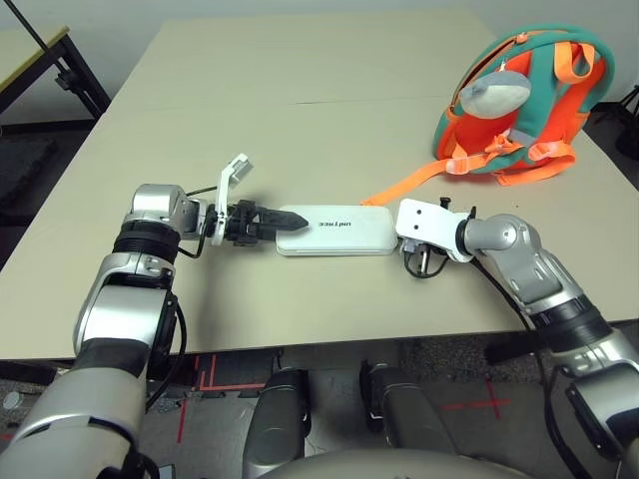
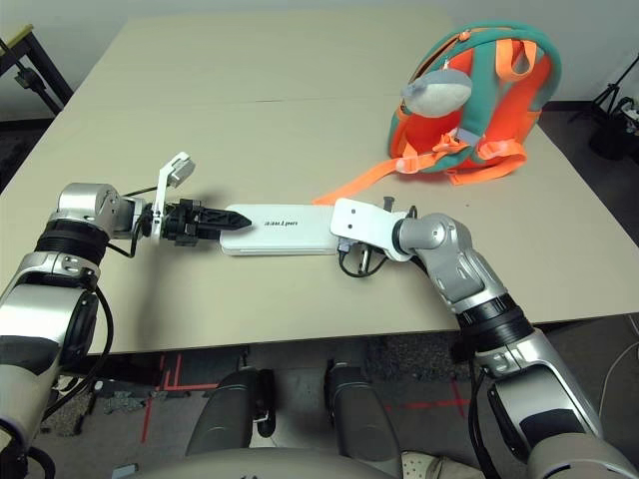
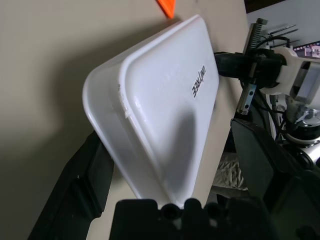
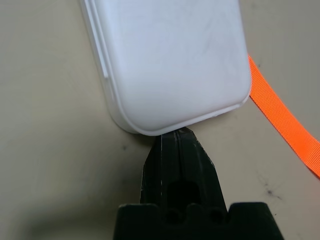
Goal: Put the pencil case into the backpack and zip it.
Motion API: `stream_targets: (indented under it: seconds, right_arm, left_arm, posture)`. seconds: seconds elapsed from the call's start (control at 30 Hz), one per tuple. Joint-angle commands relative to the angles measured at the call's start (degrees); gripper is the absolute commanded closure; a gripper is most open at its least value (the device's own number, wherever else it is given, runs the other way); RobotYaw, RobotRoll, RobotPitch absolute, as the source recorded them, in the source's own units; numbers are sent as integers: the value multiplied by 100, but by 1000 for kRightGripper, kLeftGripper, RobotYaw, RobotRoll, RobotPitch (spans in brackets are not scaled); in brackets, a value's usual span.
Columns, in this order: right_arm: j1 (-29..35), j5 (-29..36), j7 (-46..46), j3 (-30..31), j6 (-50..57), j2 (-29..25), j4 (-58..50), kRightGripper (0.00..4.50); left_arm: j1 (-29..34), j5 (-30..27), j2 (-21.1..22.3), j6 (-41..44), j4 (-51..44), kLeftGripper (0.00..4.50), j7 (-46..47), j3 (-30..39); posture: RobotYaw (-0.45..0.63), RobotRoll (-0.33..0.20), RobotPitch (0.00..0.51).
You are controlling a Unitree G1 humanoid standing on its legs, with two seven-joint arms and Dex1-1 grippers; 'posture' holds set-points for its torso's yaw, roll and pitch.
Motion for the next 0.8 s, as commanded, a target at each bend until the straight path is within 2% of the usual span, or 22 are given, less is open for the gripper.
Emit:
stream_targets:
  seconds: [0.03,0.17,0.23,0.8]
  right_arm:
    - [166,152,57,66,61,14,-150,4441]
    - [145,187,46,85,91,35,-156,4441]
    - [115,201,39,94,90,43,-133,4500]
    - [76,212,-5,101,39,56,-59,4500]
  left_arm:
    - [111,-248,0,217,-260,0,-159,20]
    - [165,-305,3,236,-346,0,-109,-4]
    - [173,-304,10,216,-361,179,-88,-14]
    - [139,-350,49,292,-352,179,-141,-76]
  posture:
    - [76,0,134]
    - [77,0,133]
    - [78,0,132]
    - [79,0,126]
